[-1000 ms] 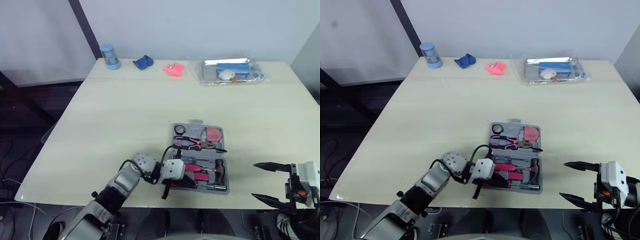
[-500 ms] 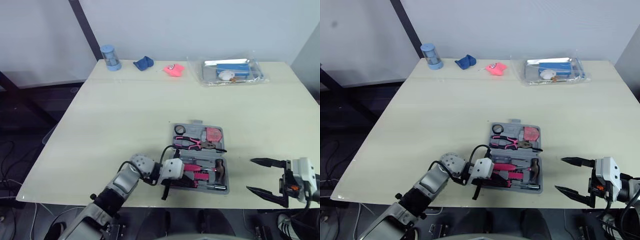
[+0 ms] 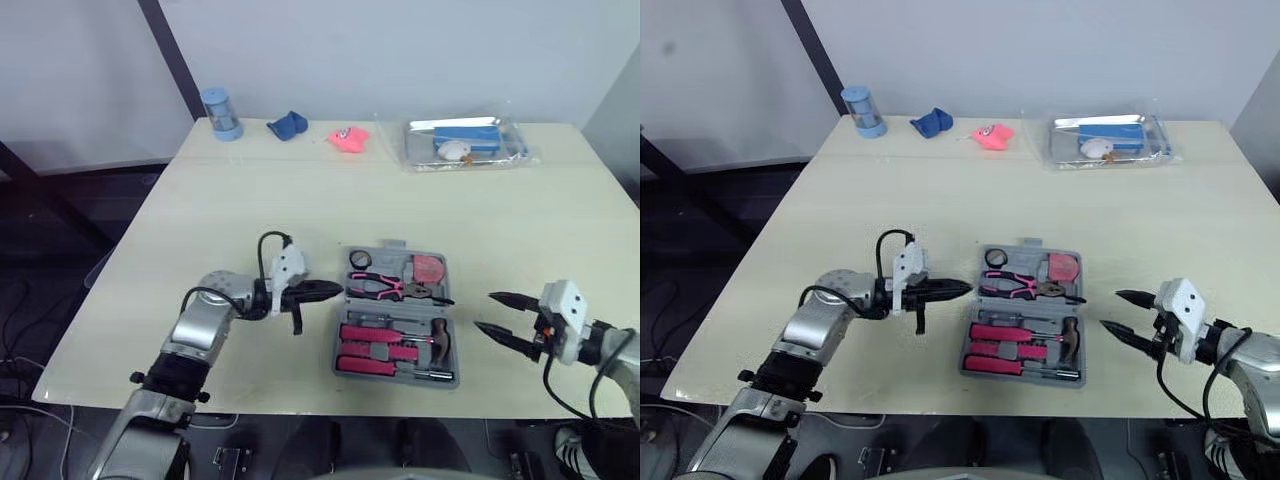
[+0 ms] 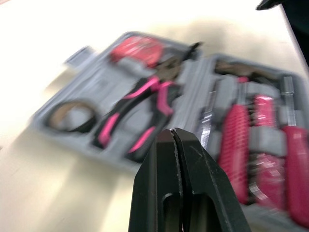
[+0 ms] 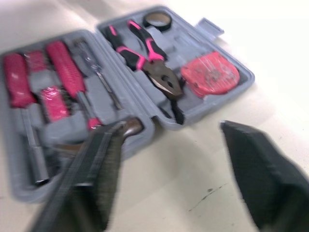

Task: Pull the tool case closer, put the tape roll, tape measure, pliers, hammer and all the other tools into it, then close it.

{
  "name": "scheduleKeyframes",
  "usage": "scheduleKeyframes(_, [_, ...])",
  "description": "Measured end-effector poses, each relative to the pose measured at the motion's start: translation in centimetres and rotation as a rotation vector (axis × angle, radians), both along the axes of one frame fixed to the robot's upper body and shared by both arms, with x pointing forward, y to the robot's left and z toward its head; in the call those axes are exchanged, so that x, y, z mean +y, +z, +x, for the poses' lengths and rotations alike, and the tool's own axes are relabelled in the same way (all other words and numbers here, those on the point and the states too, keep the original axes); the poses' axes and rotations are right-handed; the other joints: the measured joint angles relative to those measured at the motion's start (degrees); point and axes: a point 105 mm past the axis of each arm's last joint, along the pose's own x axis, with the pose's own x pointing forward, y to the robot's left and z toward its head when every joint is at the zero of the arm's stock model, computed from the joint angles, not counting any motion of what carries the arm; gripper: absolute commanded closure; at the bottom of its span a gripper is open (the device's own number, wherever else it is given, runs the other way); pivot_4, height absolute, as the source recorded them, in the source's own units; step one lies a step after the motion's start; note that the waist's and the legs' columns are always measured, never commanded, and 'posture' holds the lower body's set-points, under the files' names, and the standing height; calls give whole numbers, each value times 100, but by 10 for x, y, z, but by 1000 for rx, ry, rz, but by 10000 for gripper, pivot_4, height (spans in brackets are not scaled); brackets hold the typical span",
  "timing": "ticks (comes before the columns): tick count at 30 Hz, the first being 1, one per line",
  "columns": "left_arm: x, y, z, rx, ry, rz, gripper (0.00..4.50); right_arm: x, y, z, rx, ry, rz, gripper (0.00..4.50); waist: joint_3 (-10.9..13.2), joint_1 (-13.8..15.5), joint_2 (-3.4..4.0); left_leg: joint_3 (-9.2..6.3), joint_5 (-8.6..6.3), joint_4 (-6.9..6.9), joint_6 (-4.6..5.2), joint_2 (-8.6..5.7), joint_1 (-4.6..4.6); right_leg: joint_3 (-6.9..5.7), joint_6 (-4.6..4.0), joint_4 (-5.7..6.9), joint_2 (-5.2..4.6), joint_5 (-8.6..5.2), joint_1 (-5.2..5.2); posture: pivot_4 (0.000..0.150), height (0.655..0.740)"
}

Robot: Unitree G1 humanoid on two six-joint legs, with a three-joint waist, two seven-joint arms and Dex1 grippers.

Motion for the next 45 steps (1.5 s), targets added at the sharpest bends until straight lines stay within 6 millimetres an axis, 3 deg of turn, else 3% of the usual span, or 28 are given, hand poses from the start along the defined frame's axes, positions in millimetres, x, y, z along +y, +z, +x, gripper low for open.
scheduleKeyframes(1, [2, -3, 1, 14, 9, 0, 45000, 1, -2, 2, 6, -1, -8, 27874, 0, 0, 0, 0, 0, 0, 0, 0, -3, 0, 0, 0, 0, 0, -3, 1500, 7400])
scheduleKeyframes(2, [5, -6, 1, 32, 13, 1, 45000, 3, -5, 5, 17, 0, -15, 33791, 0, 3, 0, -1, 0, 0, -1, 0, -5, 0, 0, -1, 0, 0, -4, 1500, 7400])
scheduleKeyframes(4, [9, -12, 2, 56, 22, 3, 45000, 5, -10, 10, 33, 10, -33, 38700, 1, 6, -1, 0, 1, 0, -2, 0, -6, -1, 0, -1, 0, 0, -5, 1500, 7400])
scheduleKeyframes(5, [13, -15, 4, 75, 33, 6, 45000, 8, -13, 15, 48, 22, -51, 44467, 1, 2, -2, 1, 0, 0, -1, -1, -6, -1, 0, 1, 0, 0, -5, 1500, 7400])
scheduleKeyframes(10, [23, -25, 16, 89, 60, 36, 45000, 18, -30, 21, 110, 92, -130, 44467, 1, 5, -2, 0, 1, 0, -2, -6, -7, -2, 0, -2, 3, 0, -6, 1500, 7400])
scheduleKeyframes(15, [15, -36, 21, 98, 31, 58, 45000, 18, -40, 28, 130, 123, -176, 44467, 2, -3, -3, 4, 3, 0, -5, -9, -9, -1, 1, -3, 2, 0, -8, 1500, 7400])
scheduleKeyframes(29, [-6, -47, 19, 110, -64, 87, 45000, 29, -43, 32, 115, 164, -168, 44467, 2, -14, -3, 4, 3, 0, -6, -4, -10, -1, 1, 0, 3, 1, -12, 1500, 7400])
scheduleKeyframes(45, [-11, -50, 11, 114, -109, 90, 45000, 33, -42, 34, 111, 187, -168, 44467, 2, -55, -3, 4, 3, 0, -5, -2, -10, 0, 1, 1, 3, 1, -12, 1500, 7400])
